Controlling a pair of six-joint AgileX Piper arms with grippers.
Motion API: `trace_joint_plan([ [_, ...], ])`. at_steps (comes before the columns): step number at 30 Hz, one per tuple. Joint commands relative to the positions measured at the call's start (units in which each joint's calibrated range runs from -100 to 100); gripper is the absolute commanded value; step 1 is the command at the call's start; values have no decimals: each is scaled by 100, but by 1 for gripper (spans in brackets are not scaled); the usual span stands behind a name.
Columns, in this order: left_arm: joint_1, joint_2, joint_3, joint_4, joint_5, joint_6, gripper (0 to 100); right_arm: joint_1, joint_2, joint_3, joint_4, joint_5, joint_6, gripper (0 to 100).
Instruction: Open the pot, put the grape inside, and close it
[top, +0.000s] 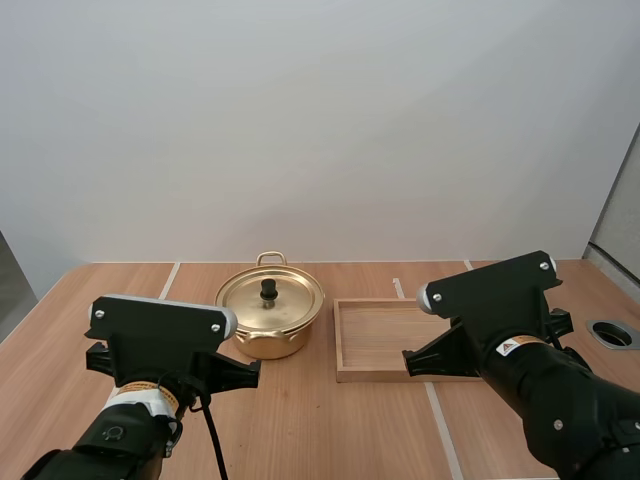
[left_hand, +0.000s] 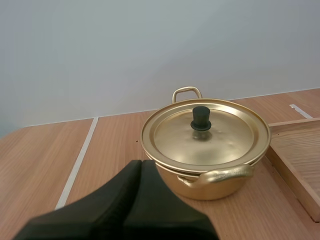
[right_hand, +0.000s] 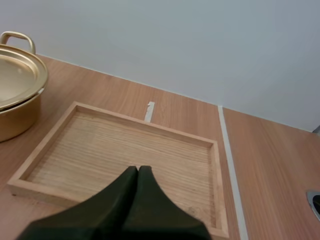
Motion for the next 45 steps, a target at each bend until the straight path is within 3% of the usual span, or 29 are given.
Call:
trace_joint_plan([
  [1, 6, -32, 23, 80, -76, 4, 0, 12, -51, 113, -42, -665, -268, 0],
  [7, 6, -32, 23, 80, -76, 4, 0, 216, -204, 137, -95, -404, -388, 0],
  [16, 17, -32, 23, 80, -81, 4, 0, 521, -1709, 137, -84, 844, -388, 0],
  [25, 397, -97, 23, 80, -117, 4, 0, 521, -2113, 164, -208, 1097, -388, 0],
  [35, 476, -1482, 23, -184, 242, -96, 0, 521, -2223, 1119, -211, -273, -292, 0],
  [37, 476, -1721, 23, -376, 550, -96, 0, 521, -2223, 1119, -512, 82, 238, 0],
  [41, 465, -1779, 23, -461, 1141, -87, 0, 521, -2223, 1119, -1626, -206, 1986, 0],
  [45, 459, -1779, 23, -461, 1459, 28, 0, 521, -2223, 1119, -1894, 111, 2706, 0],
])
